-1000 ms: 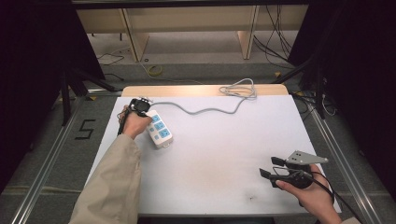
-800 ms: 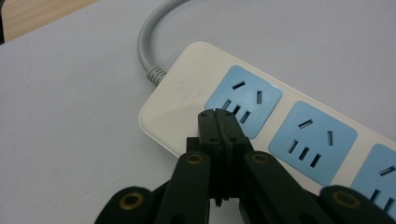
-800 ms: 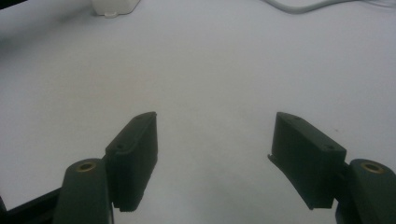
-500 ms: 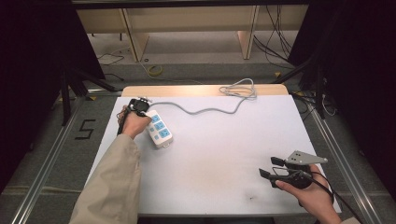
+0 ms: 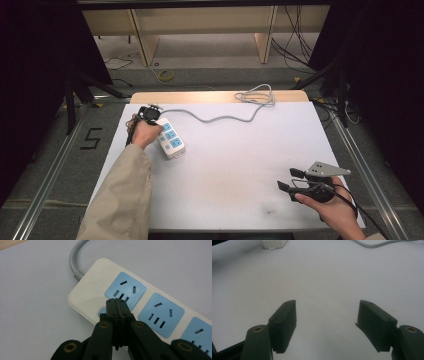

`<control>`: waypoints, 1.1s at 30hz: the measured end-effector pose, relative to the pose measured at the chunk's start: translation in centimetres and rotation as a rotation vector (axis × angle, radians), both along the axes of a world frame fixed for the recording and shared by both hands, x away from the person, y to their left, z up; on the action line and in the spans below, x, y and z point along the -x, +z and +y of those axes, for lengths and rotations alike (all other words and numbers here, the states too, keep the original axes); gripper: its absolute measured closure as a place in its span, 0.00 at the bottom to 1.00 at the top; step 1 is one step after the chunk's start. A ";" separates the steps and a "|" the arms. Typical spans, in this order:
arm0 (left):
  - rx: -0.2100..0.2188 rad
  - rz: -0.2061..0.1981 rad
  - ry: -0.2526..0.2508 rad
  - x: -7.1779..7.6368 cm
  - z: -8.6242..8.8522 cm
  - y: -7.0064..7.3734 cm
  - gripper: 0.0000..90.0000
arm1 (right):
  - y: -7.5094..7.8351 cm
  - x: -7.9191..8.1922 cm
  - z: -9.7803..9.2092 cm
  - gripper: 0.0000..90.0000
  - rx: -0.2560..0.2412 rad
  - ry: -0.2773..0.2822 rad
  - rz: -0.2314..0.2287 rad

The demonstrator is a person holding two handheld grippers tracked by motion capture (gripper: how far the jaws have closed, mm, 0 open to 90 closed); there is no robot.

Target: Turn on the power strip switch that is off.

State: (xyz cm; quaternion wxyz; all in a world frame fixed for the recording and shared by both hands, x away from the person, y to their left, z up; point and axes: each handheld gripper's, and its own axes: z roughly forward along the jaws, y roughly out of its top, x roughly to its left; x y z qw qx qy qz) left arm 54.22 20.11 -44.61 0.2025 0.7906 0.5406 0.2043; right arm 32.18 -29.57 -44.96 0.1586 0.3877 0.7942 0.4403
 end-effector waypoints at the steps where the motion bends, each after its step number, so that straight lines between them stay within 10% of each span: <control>1: -0.007 -0.009 0.003 -0.1 0.0 0.0 1.00 | 0.0 0.0 0.0 0.36 -0.002 0.001 0.001; 33: 0.027 -0.005 0.005 0.1 0.4 -0.3 1.00 | 0.2 0.1 0.1 0.36 0.001 0.011 -0.014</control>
